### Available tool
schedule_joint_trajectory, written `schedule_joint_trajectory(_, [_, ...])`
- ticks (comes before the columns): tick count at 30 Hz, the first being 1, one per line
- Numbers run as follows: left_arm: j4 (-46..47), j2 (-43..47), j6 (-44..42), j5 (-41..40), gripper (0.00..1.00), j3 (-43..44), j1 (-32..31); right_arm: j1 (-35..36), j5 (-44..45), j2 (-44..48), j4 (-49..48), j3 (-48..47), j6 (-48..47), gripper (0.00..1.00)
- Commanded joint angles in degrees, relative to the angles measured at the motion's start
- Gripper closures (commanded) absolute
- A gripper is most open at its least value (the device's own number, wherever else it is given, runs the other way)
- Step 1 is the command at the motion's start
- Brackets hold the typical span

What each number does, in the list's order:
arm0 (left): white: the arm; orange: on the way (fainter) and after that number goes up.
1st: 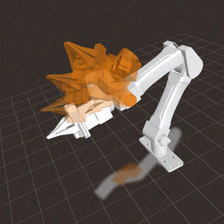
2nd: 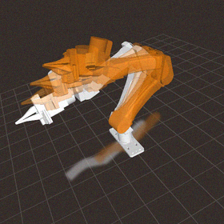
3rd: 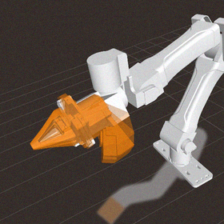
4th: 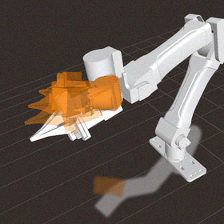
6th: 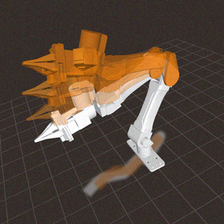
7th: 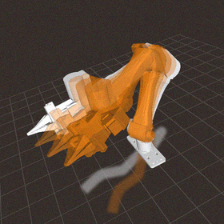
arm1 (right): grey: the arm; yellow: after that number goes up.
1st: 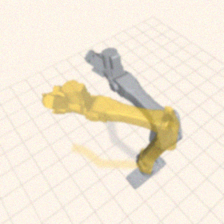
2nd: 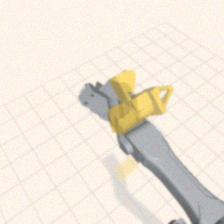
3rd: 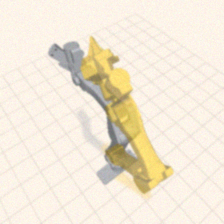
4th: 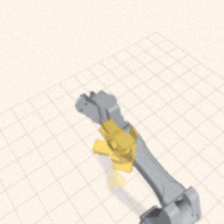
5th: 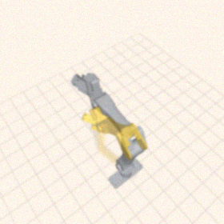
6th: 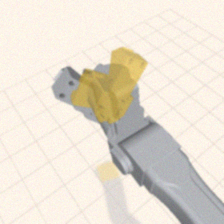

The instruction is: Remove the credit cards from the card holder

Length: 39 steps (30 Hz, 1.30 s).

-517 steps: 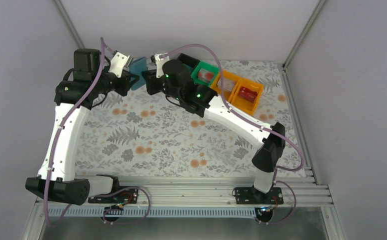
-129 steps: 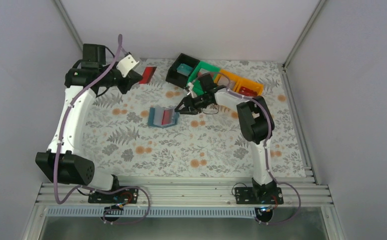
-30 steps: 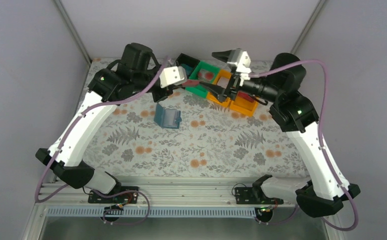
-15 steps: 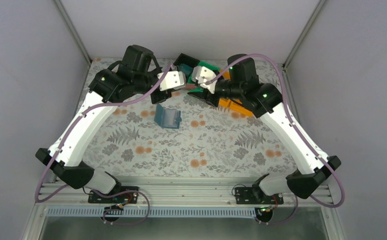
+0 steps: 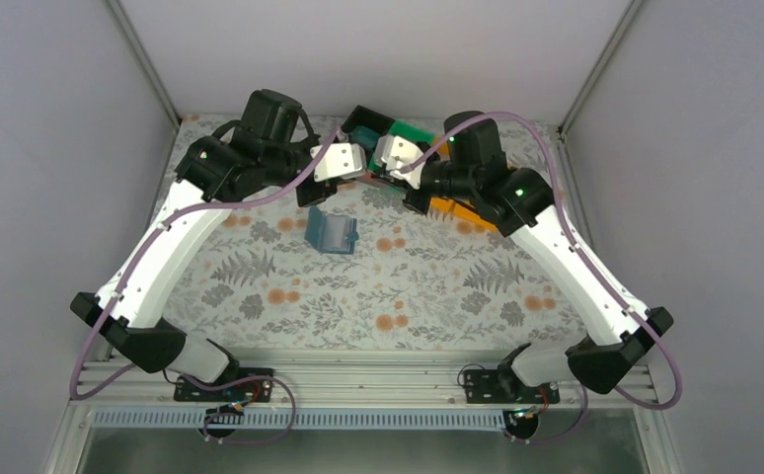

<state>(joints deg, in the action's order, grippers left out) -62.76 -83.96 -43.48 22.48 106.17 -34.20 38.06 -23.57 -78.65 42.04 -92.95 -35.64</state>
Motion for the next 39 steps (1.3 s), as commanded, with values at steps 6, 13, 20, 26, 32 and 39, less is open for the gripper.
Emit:
schedule_joint_trajectory(6, [11.0,2.9,10.1,-7.9,0.00,-8.2,3.0,-2.7,29.5,5.2,-8.9,13.9,-1.7,0.96])
schedule_joint_trajectory(13, [23.6,4.6,17.0,-9.9,0.00,-21.7,15.1,-16.4,42.9,4.7,-17.0,23.0,-9.3,0.96])
schedule_joint_trajectory(20, [29.1,3.3,21.8,-7.9,0.00,-30.0,18.7,-25.0,44.3,-4.0,-25.7,26.8,-14.3,0.96])
schedule_joint_trajectory(26, [30.2,3.1,21.4,-7.2,0.00,-31.5,19.1,-29.6,41.6,-10.1,-29.9,26.4,-16.3,0.96])
schedule_joint_trajectory(32, [29.8,1.9,20.8,-7.0,0.00,-30.8,19.3,-31.5,36.3,-15.6,-31.6,25.8,-16.0,0.96])
schedule_joint_trajectory(39, [29.6,1.2,20.4,-7.3,0.00,-30.8,19.7,-31.1,35.2,-21.2,-33.6,24.7,-16.6,0.96])
